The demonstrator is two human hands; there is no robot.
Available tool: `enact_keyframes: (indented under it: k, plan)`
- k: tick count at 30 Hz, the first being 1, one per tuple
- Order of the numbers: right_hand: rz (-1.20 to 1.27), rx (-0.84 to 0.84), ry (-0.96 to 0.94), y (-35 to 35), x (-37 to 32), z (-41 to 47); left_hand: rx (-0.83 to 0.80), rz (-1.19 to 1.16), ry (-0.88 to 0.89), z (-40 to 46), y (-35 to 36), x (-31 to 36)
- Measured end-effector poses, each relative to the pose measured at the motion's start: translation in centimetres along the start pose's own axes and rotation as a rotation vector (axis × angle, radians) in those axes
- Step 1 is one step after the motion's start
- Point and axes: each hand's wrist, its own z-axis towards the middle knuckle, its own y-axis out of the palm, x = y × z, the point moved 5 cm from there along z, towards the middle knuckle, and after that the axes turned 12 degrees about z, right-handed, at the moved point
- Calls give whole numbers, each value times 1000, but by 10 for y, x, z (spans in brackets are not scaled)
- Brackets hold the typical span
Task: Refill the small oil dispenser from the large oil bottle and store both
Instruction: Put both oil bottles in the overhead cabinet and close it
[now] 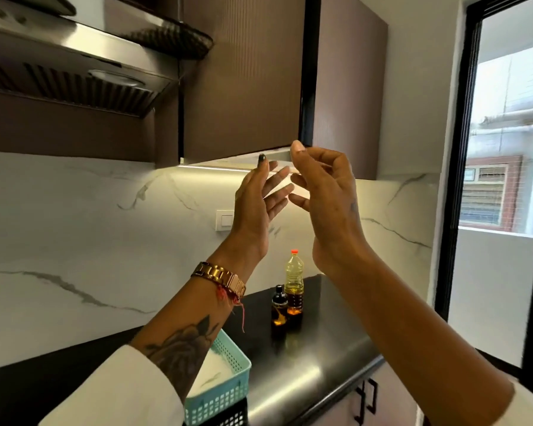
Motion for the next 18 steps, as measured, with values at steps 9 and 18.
enact_keyframes:
  k: [9,18]
  plan:
    - [1,77,125,-70,62,-10,107,320,21,-7,15,-78]
    - [82,91,315,-167,150,17,239,392,-33,5,53,-176]
